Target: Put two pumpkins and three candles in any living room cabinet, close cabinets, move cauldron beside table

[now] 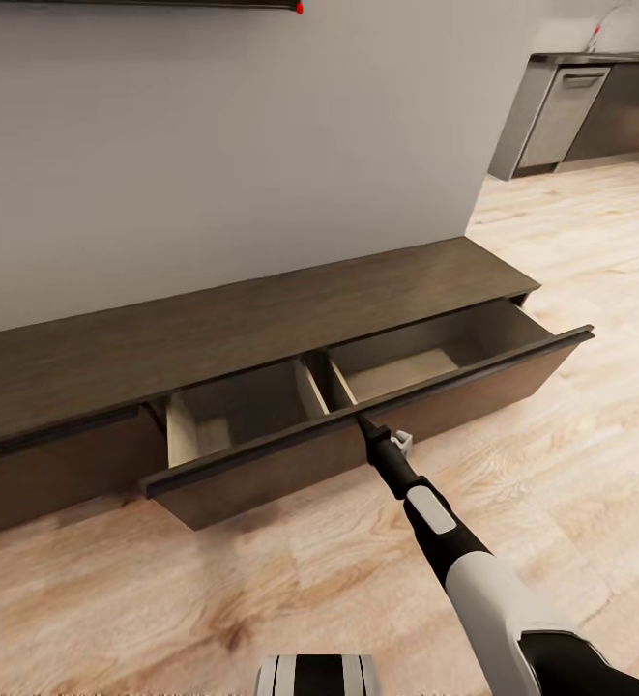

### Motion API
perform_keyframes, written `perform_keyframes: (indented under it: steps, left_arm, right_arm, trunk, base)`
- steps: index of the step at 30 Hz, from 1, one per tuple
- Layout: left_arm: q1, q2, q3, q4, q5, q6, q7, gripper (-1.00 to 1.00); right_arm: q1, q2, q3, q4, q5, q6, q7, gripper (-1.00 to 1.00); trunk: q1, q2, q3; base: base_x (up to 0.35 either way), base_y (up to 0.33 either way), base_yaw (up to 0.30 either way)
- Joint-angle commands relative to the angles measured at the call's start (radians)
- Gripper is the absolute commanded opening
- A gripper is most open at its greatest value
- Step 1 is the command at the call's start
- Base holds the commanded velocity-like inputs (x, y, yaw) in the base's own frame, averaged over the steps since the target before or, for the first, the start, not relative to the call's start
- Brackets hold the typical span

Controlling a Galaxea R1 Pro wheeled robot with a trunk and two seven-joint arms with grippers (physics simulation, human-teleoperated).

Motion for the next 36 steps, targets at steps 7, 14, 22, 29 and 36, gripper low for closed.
perform_keyframes:
  steps: [7,14,22,29,36]
  left_arm:
    - [0.000,-0.001,0.001,-0.001,0.007,0.008,0.000,1.00]
    - [0.000,0.000,0.001,-0.001,0.007,0.009,0.000,1.00]
    - [0.000,0.000,0.001,-0.001,0.007,0.009,0.000,1.00]
    - [0.000,0.001,0.001,-0.001,0.007,0.009,0.000,1.00]
    - [0.000,0.001,0.001,-0.001,0.007,0.009,0.000,1.00]
  right_arm:
    - [-0.001,0.004,0.064,-0.001,-0.005,0.014,0.017,-1.00]
    - [-0.001,0.004,0.064,-0.001,-0.004,0.014,0.017,-1.00]
    - [-0.001,0.004,0.064,-0.001,-0.004,0.014,0.017,-1.00]
    - [-0.001,0.004,0.064,-0.001,-0.004,0.014,0.016,-1.00]
    - [-0.001,0.004,0.064,-0.001,-0.005,0.014,0.015,-1.00]
  trunk:
    - [-0.001,0.000,0.000]
    - [-0.001,0.000,0.000]
    - [-0.001,0.000,0.000]
    - [-0.001,0.000,0.000]
    - [-0.001,0.000,0.000]
  base:
    - [-0.045,-0.019,0.000]
    - [-0.132,-0.023,0.000]
    - [-0.062,-0.016,0.000]
    - [-0.060,-0.025,0.000]
    - [-0.082,-0.019,0.000]
